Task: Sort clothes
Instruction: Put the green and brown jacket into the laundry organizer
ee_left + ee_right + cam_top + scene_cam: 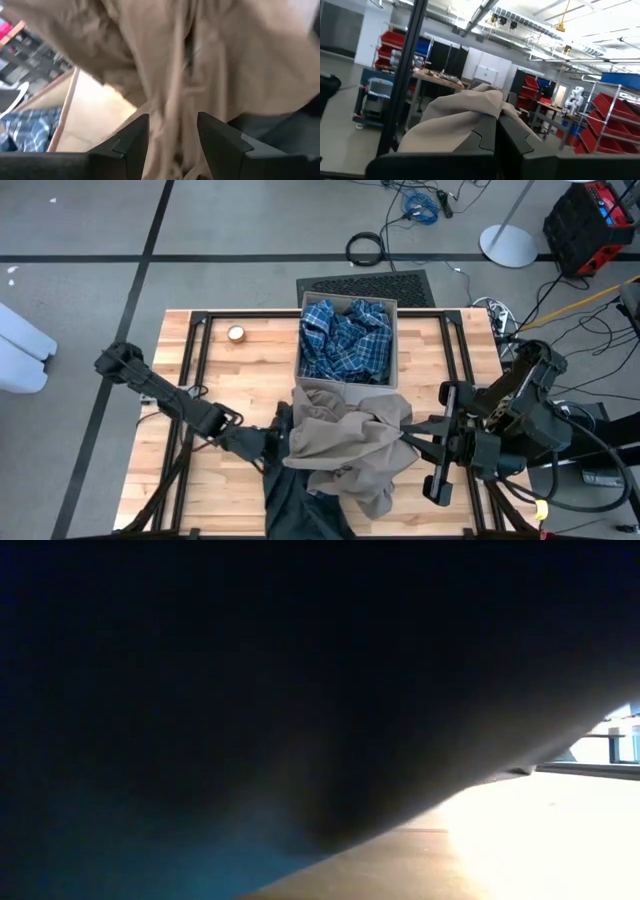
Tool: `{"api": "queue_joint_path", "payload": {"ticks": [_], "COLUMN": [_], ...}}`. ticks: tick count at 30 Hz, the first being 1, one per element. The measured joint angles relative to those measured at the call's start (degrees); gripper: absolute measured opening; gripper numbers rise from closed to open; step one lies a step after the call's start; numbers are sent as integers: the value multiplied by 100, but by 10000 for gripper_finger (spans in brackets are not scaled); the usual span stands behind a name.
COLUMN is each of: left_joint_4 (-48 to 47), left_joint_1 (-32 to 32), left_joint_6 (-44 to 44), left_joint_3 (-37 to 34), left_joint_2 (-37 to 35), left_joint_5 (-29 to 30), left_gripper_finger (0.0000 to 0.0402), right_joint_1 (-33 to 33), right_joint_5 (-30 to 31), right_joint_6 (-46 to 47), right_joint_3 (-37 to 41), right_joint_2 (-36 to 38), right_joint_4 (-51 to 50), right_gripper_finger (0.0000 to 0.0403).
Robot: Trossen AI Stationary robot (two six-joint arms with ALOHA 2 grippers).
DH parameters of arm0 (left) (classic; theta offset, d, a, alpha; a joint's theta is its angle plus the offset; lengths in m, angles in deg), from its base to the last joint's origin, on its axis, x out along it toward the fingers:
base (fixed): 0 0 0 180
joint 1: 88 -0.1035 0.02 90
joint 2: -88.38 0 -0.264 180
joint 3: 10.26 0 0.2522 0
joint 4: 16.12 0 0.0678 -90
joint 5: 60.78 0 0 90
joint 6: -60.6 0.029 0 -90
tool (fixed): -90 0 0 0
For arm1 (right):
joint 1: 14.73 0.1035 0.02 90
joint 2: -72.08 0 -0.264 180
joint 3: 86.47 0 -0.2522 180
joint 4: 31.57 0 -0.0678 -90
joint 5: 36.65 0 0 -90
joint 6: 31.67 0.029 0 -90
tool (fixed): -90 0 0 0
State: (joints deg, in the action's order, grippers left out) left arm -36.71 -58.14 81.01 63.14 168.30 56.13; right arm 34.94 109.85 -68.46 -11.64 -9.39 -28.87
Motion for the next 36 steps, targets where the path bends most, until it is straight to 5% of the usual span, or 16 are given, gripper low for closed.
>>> {"api": "queue_joint_path", "payload": {"ticks": [3, 8, 11, 19, 25, 36], "left_joint_4": [-13, 1, 90, 259, 469, 509], "left_joint_1": [-149, -341, -415, -317, -9, 262], "left_joint_6": [-5, -14, -57, 116, 1291, 2181], "left_joint_3": [-2, -2, -2, 334, 1185, 3625], "left_joint_2": [138, 262, 260, 188, 39, -208], "left_joint_5": [100, 1122, 1023, 1033, 1078, 1518], "left_gripper_finger": [178, 178, 171, 13, 5, 2], "right_joint_1": [0, -2, -2, -2, 0, 0], "right_joint_5": [79, 70, 66, 56, 42, -714], "right_joint_6": [-26, -31, -40, -380, -1020, -3902], "right_joint_3": [0, 0, 0, 0, 0, -2], "right_joint_2": [0, 0, 0, 0, 6, 26], "right_joint_4": [-58, -55, -51, 182, 759, 2807], "right_gripper_finger": [0, 0, 0, 0, 0, 0]}}
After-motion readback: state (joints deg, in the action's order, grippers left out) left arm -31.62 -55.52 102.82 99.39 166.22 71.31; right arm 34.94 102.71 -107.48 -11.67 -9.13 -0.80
